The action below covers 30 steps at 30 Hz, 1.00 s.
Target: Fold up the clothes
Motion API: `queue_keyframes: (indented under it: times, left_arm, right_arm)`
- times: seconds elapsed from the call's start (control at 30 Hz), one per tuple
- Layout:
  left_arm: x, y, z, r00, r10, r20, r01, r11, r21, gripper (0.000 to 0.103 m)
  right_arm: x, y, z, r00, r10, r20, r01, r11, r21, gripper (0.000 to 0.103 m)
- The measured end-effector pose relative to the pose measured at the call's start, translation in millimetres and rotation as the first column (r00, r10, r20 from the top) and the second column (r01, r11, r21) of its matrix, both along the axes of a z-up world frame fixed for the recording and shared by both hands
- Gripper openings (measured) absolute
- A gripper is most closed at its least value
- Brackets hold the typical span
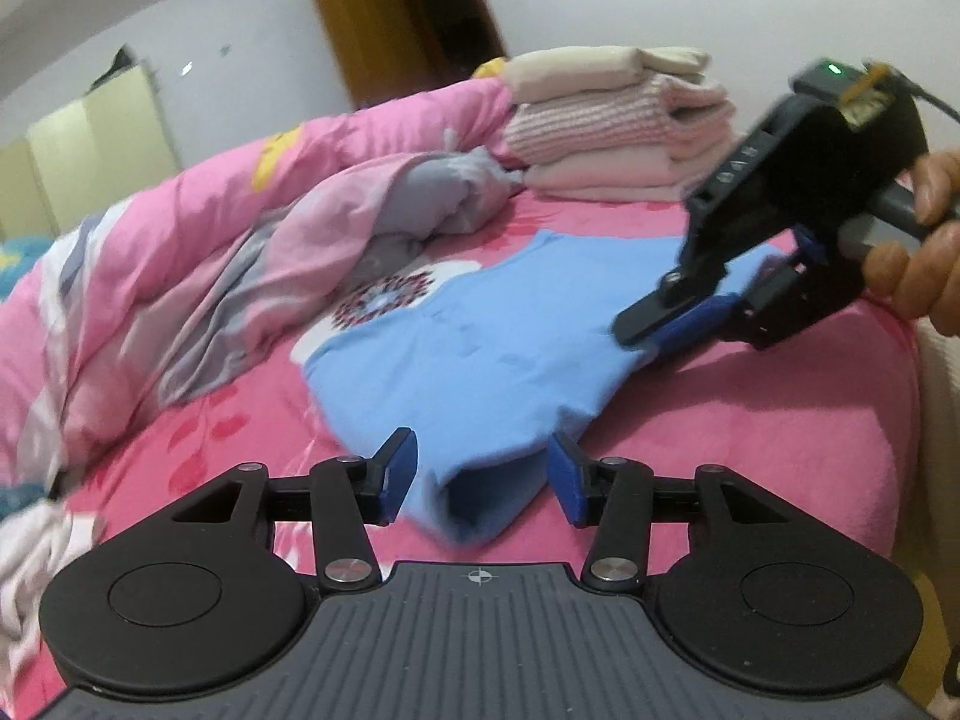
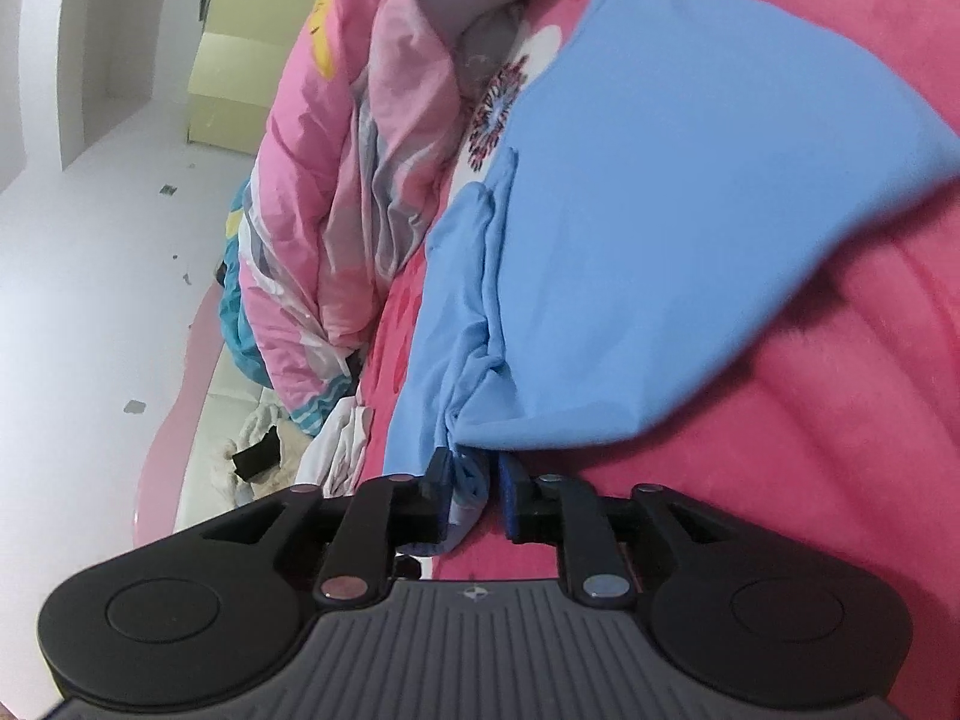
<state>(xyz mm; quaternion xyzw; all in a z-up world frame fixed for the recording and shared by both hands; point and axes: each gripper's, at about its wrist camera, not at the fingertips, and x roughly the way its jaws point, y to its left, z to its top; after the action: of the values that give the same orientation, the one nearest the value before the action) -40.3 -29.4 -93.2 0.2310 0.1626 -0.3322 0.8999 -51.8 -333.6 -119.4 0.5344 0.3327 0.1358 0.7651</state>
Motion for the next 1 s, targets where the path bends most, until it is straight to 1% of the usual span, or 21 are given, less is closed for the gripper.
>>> queue_keyframes:
  times: [0.07, 0.13, 0.2, 0.27, 0.3, 0.37, 0.4, 0.47, 0.5, 0.53, 0.7, 0.87, 1.0]
  left_arm:
    - [4.9, 7.0, -0.5, 0.999, 0.036, -0.031, -0.036, 0.999, -0.016, 0.048]
    - [13.5, 14.2, 0.6, 0.994, 0.077, -0.077, -0.082, 0.995, -0.055, 0.048]
    - [22.6, 22.0, 1.8, 0.984, 0.115, -0.138, -0.131, 0.985, -0.113, 0.048]
    - [31.9, 26.8, 1.0, 0.97, 0.146, -0.192, -0.176, 0.973, -0.149, 0.047]
    - [36.0, 27.4, -0.5, 0.965, 0.16, -0.209, -0.194, 0.969, -0.153, 0.047]
    - [41.5, 25.8, -4.6, 0.959, 0.179, -0.22, -0.213, 0.967, -0.142, 0.044]
    - [42.3, 24.5, -7.0, 0.958, 0.182, -0.22, -0.215, 0.967, -0.134, 0.038]
    - [42.2, 21.7, -11.3, 0.957, 0.192, -0.217, -0.221, 0.968, -0.118, 0.021]
    - [41.7, 21.0, -12.9, 0.956, 0.201, -0.215, -0.228, 0.968, -0.108, 0.007]
    - [40.3, 21.2, -12.3, 0.955, 0.21, -0.209, -0.235, 0.967, -0.1, 0.003]
    - [30.1, 31.3, 1.9, 0.959, 0.239, -0.153, -0.254, 0.964, -0.084, 0.002]
    - [40.1, 38.5, -13.9, 0.936, 0.285, -0.205, -0.297, 0.955, -0.029, 0.002]
    - [37.3, 38.1, -15.1, 0.94, 0.286, -0.185, -0.296, 0.955, -0.024, 0.002]
  right_arm:
    - [1.4, 2.0, -2.9, 1.0, 0.008, -0.009, -0.008, 1.0, 0.015, 0.025]
    - [2.8, 5.3, -4.1, 1.0, 0.016, -0.014, -0.015, 1.0, 0.019, 0.027]
    - [3.9, 8.2, -4.1, 1.0, 0.017, -0.015, -0.017, 1.0, 0.016, 0.028]
    - [4.6, 9.4, -4.5, 1.0, 0.014, -0.018, -0.014, 1.0, 0.014, 0.028]
    - [4.8, 9.6, -4.9, 1.0, 0.011, -0.019, -0.011, 1.0, 0.014, 0.028]
    - [5.2, 9.9, -5.4, 1.0, 0.006, -0.019, -0.006, 1.0, 0.014, 0.028]
    - [5.4, 10.0, -5.6, 1.0, 0.004, -0.018, -0.004, 1.0, 0.014, 0.028]
    - [5.8, 10.6, -5.9, 1.0, 0.001, -0.017, -0.001, 1.0, 0.012, 0.028]
    - [6.3, 11.3, -6.0, 1.0, 0.001, -0.018, -0.001, 1.0, 0.009, 0.028]
    - [6.9, 12.0, -5.8, 1.0, 0.001, -0.019, -0.001, 1.0, 0.007, 0.028]
    - [10.2, 17.0, -2.1, 1.0, 0.026, -0.015, -0.026, 1.0, -0.008, 0.028]
    - [10.8, 22.6, -4.0, 0.998, 0.046, -0.032, -0.047, 0.999, -0.016, 0.028]
    - [3.3, 17.5, 1.1, 0.998, 0.039, -0.044, -0.041, 0.999, -0.03, 0.028]
